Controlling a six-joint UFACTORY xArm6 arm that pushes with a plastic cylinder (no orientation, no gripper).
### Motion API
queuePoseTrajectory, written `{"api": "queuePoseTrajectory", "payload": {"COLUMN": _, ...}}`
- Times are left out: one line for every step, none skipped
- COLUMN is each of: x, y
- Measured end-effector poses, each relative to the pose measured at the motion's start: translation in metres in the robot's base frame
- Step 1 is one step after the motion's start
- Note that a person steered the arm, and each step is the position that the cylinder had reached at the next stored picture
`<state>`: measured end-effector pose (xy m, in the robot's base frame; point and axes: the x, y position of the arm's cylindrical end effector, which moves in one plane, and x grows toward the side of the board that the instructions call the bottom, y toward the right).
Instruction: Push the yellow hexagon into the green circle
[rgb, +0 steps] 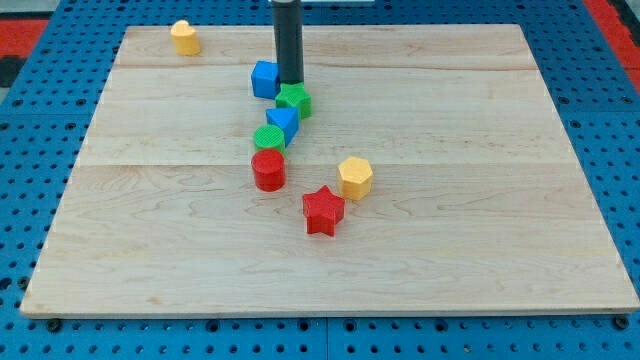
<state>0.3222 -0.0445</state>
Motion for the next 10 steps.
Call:
{"api": "queuePoseTrajectory", "payload": {"x": -0.001, "y": 0.045}}
{"api": "queuePoseTrajectory", "payload": {"x": -0.055, "y": 0.054}}
{"api": "queuePoseTrajectory", "payload": {"x": -0.085, "y": 0.009}}
{"api": "queuePoseTrajectory", "payload": {"x": -0.058, "y": -0.026}}
{"api": "queuePoseTrajectory", "payload": {"x": -0.013, "y": -0.025}}
{"api": "queuePoseTrajectory", "payload": {"x": 0.015, "y": -0.02}}
{"api": "queuePoseTrajectory", "payload": {"x": 0.02, "y": -0.042}}
{"api": "queuePoseTrajectory", "payload": {"x": 0.035, "y": -0.105}}
{"api": "queuePoseTrajectory", "payload": {"x": 0.093, "y": -0.117}}
{"api": "queuePoseTrajectory", "payload": {"x": 0.148, "y": -0.132}}
